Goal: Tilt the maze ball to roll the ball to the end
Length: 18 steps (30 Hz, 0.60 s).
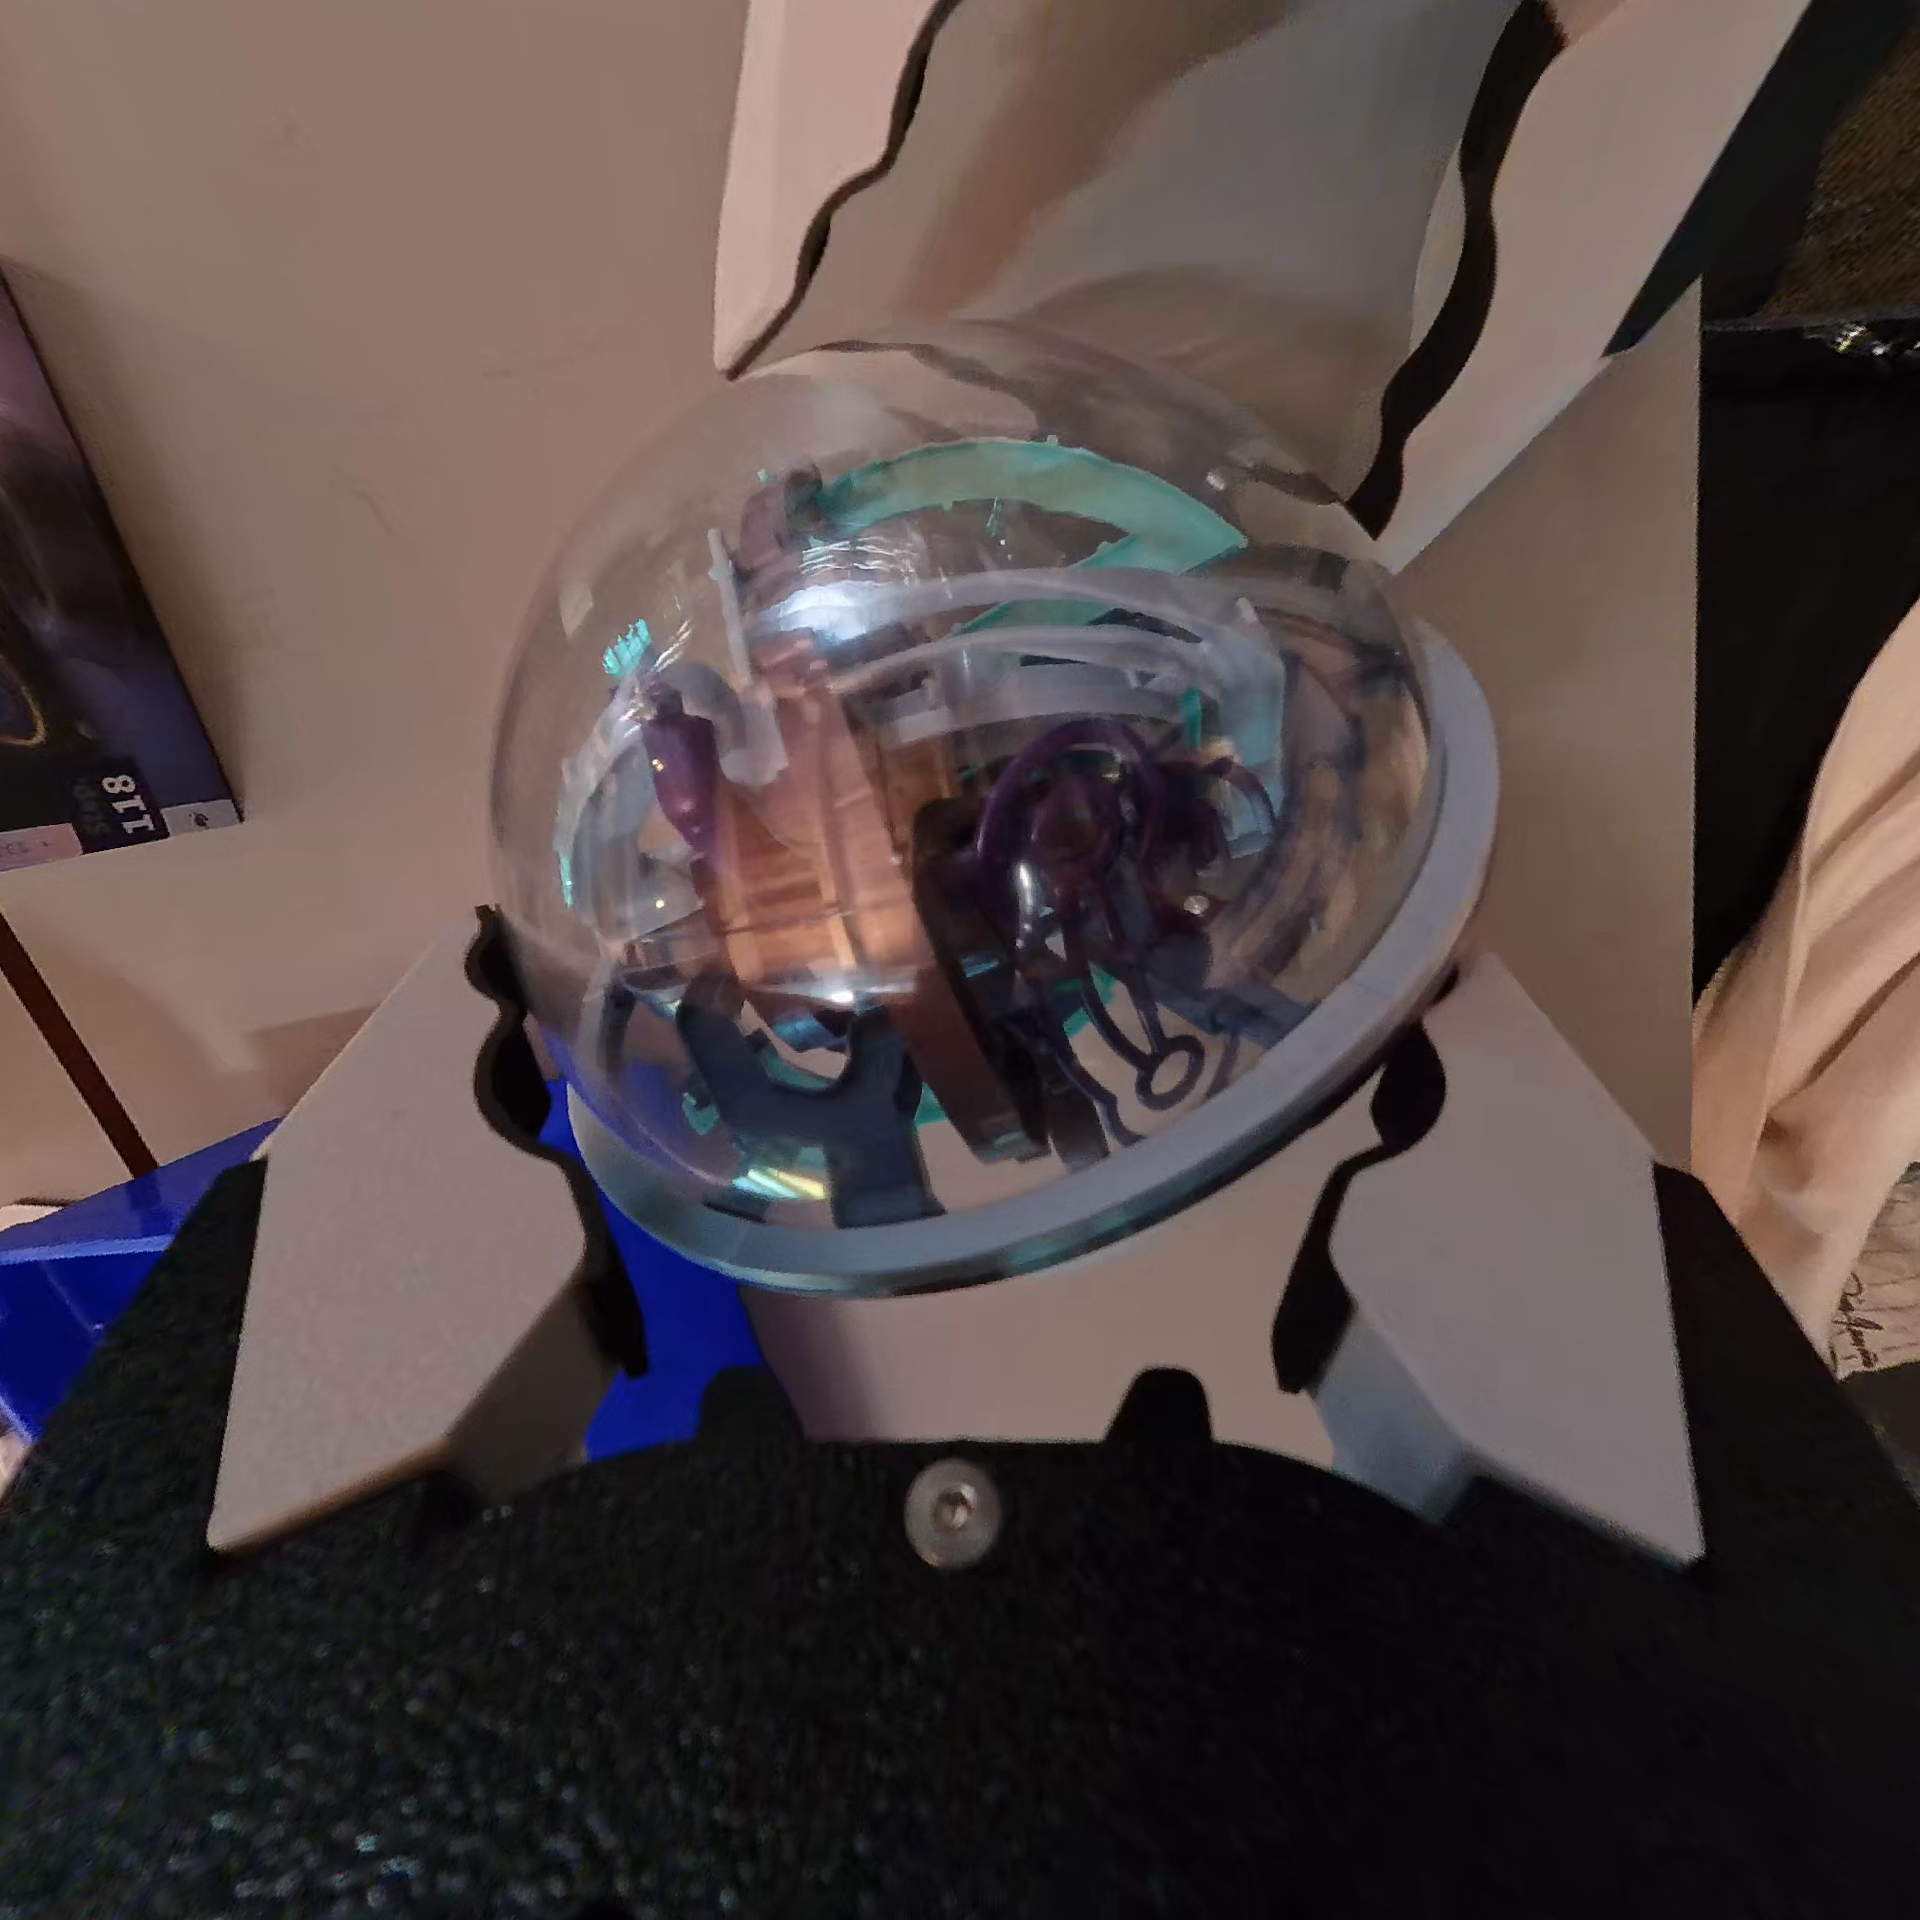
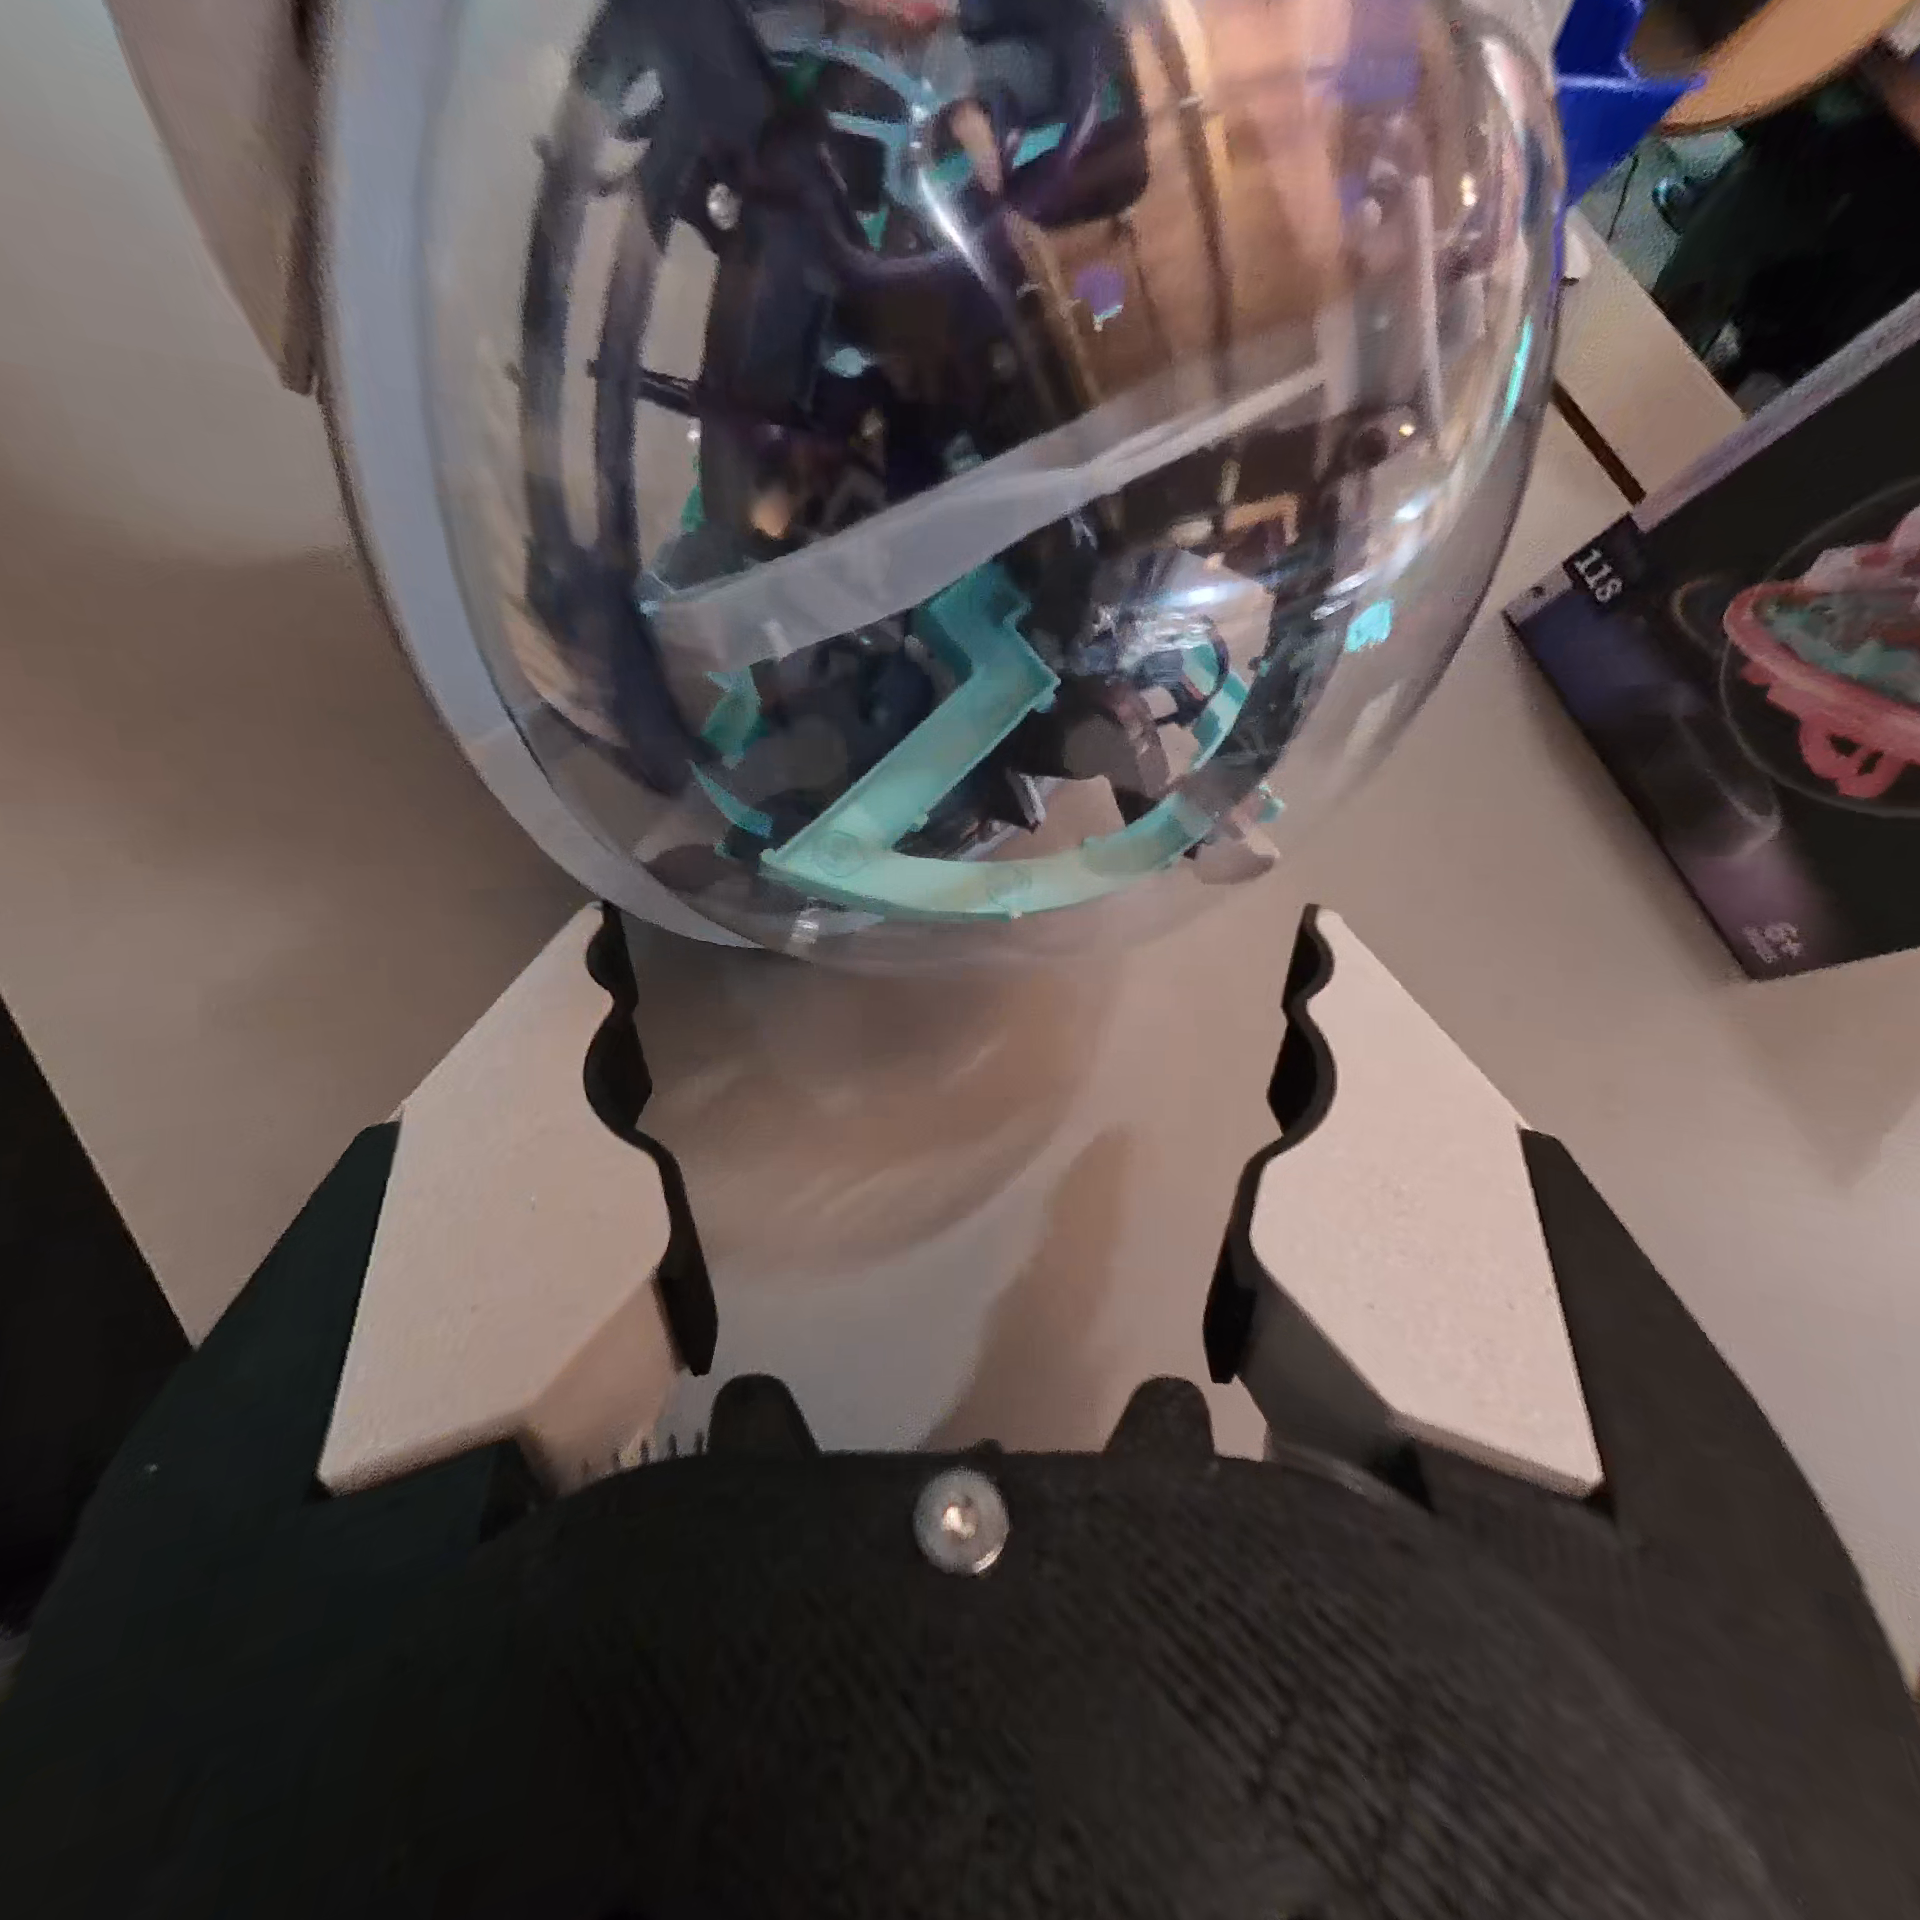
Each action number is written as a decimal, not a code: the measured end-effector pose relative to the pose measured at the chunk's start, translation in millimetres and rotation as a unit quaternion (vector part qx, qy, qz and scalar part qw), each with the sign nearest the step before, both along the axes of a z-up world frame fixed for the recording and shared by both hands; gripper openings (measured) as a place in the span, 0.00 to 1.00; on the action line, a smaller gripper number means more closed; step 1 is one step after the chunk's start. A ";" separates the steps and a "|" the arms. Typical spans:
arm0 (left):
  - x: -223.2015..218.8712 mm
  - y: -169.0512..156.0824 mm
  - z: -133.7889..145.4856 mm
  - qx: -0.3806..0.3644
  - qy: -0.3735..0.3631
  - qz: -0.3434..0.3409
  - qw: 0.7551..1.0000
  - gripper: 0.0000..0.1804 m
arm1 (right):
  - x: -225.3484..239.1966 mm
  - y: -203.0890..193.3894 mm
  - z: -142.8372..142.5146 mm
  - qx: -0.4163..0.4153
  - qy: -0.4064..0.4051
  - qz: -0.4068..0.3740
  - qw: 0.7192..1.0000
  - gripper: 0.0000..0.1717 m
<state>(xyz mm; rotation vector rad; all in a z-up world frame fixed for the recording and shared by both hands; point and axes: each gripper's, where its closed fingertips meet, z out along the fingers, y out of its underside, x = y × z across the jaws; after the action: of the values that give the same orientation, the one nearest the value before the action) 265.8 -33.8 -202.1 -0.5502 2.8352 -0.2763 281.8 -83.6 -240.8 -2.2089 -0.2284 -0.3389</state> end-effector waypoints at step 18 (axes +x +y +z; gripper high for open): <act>13.3 1.5 3.1 -0.089 0.061 0.012 0.994 0.87 | 7.5 8.5 -8.2 0.001 0.022 -0.010 1.000 0.63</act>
<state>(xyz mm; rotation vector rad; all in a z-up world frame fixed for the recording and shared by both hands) 279.1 -32.3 -199.0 -0.6589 2.9367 -0.5118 289.3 -75.1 -248.9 -2.2160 -0.1808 -0.3008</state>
